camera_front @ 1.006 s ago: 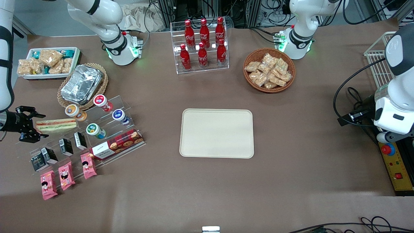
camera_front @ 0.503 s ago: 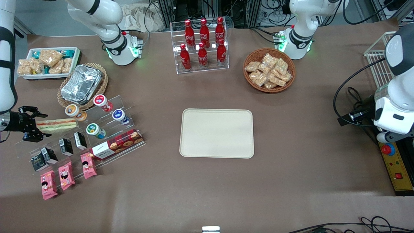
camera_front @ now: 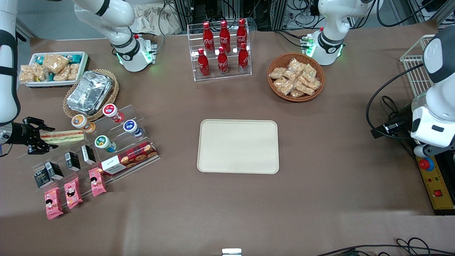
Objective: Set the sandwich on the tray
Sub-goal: 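Close the right gripper on the wrapped sandwich, then lift the sandwich off the rack and carry it over the cream tray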
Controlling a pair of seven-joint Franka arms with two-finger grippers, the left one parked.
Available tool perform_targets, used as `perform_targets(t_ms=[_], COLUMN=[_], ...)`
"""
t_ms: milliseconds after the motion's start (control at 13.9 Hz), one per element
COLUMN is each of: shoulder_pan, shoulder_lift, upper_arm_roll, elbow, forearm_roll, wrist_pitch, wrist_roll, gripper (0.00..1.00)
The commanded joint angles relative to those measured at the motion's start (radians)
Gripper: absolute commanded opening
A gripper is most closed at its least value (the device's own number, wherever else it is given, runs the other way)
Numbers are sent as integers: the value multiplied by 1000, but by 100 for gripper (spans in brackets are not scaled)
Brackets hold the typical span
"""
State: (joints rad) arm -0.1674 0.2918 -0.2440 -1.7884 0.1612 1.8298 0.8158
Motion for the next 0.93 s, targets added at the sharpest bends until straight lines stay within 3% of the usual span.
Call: perform_targets(t_ms=[0,72,216,287,503,719,862], shoulder_pan=[0,0,0,0,0,2,2], shoulder_lift=[-8,-10,-11,-14,-22,-40,-42], upper_arm_roll=[-3,-3,-1,-1,2,14,17], elbow=[-5,-2,3,4,46,87,130], forearm_roll=[11,8,-3,-5,-5,6,8], wrist_pitch=[16,16,13,13,0,-1,-29], wrist_roll=[-10,-15,-18,-21,-29,-53,-55], gripper=[57,48,45,37,35,15,15])
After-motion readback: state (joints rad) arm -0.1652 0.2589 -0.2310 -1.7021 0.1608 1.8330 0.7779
